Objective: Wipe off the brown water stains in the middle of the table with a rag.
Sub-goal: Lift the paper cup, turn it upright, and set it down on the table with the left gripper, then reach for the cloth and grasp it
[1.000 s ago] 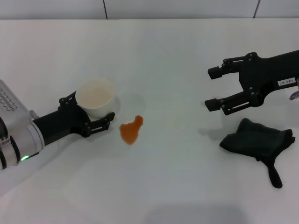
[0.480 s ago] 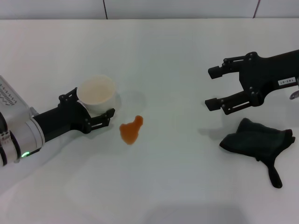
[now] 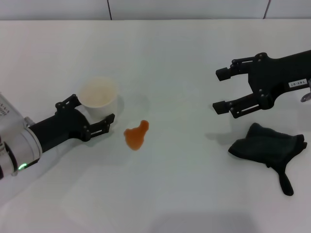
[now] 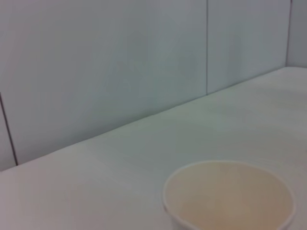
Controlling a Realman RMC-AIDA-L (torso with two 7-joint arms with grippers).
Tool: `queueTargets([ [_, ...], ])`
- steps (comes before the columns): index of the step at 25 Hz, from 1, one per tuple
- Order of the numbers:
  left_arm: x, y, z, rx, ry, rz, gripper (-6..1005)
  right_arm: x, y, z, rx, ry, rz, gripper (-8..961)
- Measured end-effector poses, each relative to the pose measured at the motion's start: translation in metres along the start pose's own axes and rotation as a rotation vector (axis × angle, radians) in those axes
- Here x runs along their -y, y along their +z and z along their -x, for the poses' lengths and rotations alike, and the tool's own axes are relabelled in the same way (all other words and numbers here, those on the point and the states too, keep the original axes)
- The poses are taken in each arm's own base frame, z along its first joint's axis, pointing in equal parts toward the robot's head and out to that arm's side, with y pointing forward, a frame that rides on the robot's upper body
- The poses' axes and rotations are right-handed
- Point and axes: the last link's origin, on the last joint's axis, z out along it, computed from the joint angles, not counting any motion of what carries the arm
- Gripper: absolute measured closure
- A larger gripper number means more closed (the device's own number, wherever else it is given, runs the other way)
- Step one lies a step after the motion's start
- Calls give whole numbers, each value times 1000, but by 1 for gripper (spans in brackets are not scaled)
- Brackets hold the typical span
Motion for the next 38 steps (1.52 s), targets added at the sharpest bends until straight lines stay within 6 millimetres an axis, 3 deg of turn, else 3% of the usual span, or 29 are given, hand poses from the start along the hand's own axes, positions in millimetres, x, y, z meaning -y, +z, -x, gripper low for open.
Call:
queueTargets([
  [11,-5,-12,4,-42,-36,-3,129,0,0,1,-1,-14,0,85],
  [24,-17,-43,20,-90,-119,-19,130,1,-1,-3,-17,-12,-8,84],
  [34,-17,-78,6,-89,-147,117,132,2,-4,-7,-126,9,-32,85],
  [38,-15,-99,-12,-25,-133,209,132,2,-5,-7,-160,18,-32,90],
])
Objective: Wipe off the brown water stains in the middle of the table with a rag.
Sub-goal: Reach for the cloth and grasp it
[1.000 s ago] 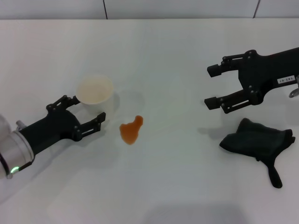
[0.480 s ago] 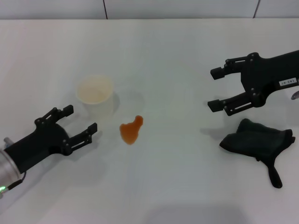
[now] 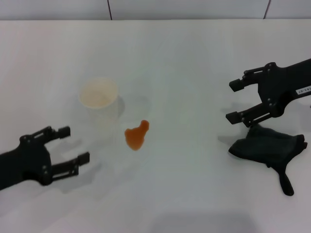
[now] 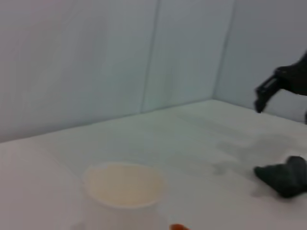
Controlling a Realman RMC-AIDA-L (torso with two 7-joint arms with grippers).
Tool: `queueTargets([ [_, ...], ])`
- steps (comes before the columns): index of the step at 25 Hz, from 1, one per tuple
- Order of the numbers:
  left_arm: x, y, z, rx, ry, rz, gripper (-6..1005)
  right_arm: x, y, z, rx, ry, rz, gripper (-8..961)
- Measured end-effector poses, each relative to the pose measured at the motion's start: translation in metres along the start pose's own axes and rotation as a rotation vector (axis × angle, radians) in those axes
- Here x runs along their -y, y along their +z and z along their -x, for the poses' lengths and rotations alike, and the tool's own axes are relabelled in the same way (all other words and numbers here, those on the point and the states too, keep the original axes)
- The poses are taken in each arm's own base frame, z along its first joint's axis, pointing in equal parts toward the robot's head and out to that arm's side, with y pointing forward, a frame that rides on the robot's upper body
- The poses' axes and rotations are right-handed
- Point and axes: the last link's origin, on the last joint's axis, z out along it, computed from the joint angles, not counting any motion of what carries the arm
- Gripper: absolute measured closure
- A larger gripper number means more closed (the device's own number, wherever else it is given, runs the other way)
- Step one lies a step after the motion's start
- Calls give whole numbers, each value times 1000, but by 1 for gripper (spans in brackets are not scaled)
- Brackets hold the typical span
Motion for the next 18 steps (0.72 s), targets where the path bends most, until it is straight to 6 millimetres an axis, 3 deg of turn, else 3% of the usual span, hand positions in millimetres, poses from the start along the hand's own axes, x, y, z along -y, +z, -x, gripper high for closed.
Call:
queueTargets([
  [10,-9,-13,-38,159,51,155,133,-2,3,-5,-83,14,5,146],
  [18,-4,-12,-54,199,98,168,134,-1,5,-23,-130,35,-7,192],
])
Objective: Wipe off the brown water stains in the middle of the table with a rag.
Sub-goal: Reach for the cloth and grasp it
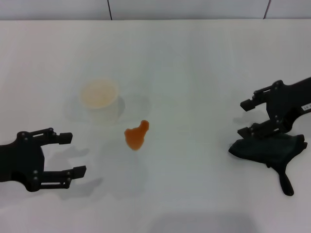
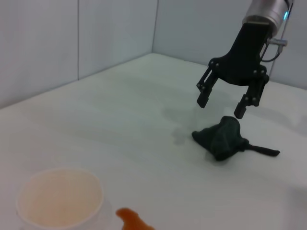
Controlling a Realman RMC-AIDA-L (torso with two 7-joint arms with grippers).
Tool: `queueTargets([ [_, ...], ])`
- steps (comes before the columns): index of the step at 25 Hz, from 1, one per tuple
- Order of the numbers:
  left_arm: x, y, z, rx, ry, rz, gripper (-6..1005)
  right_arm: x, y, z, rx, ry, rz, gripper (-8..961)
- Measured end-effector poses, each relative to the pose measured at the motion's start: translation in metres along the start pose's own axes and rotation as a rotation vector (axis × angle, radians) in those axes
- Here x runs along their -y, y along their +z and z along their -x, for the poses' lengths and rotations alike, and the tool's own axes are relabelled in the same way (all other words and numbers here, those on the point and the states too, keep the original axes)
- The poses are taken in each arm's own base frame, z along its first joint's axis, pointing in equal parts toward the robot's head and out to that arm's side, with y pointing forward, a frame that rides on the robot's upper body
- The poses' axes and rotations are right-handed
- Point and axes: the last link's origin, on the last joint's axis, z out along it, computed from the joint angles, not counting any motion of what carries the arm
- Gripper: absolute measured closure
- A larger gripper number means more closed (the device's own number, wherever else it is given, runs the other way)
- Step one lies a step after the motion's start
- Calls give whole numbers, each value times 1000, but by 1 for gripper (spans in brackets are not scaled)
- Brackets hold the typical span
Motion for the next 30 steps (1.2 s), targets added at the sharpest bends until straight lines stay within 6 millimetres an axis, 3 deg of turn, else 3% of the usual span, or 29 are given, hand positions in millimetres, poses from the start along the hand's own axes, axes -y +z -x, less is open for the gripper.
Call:
queueTargets([
  [18,0,25,-16,78,20,109,134,4,9,-34,-59,76,-19,268],
  [30,0,26,-20,84,37,109,135,7,14,-45,-115,89,-39,315],
])
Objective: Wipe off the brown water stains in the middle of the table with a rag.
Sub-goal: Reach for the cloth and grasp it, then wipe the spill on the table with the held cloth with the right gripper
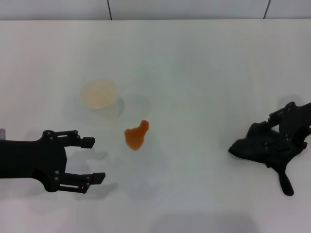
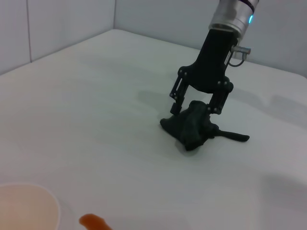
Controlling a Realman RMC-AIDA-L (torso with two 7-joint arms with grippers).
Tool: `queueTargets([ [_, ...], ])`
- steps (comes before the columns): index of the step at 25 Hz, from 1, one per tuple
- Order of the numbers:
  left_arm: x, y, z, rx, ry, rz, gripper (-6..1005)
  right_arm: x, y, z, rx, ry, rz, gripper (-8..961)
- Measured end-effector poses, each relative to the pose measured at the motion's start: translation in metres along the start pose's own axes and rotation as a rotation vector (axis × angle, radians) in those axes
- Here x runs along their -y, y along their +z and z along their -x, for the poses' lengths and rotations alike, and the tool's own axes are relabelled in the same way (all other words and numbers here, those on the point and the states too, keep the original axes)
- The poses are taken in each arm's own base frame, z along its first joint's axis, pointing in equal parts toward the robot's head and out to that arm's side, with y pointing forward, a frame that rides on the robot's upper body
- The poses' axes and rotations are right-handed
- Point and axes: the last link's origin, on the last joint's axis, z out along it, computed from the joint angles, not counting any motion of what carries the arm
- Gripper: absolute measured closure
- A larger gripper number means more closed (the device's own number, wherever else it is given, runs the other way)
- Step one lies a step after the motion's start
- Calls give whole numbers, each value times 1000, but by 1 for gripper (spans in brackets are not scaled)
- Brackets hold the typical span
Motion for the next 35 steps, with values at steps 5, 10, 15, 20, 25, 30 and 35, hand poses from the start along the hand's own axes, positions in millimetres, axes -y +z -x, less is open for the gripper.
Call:
queueTargets([
  [5,0,0,-1,-3,1,-2,135,-1,1,-1,-20,-6,4,419],
  [10,1,0,-1,-4,2,-3,135,-1,2,-1,-28,-12,9,523],
  [15,2,2,-3,-6,8,-2,136,0,4,-2,-62,-22,2,544],
  [20,2,2,-4,-8,9,-2,136,-1,7,0,-77,-38,9,665],
  [25,2,2,-4,-8,10,2,136,-1,7,6,-65,-51,11,818],
  [30,1,4,-3,-4,10,10,138,-1,14,28,-27,-93,14,880],
  [35,1,5,-3,-3,13,14,138,0,30,49,-26,-145,11,879],
])
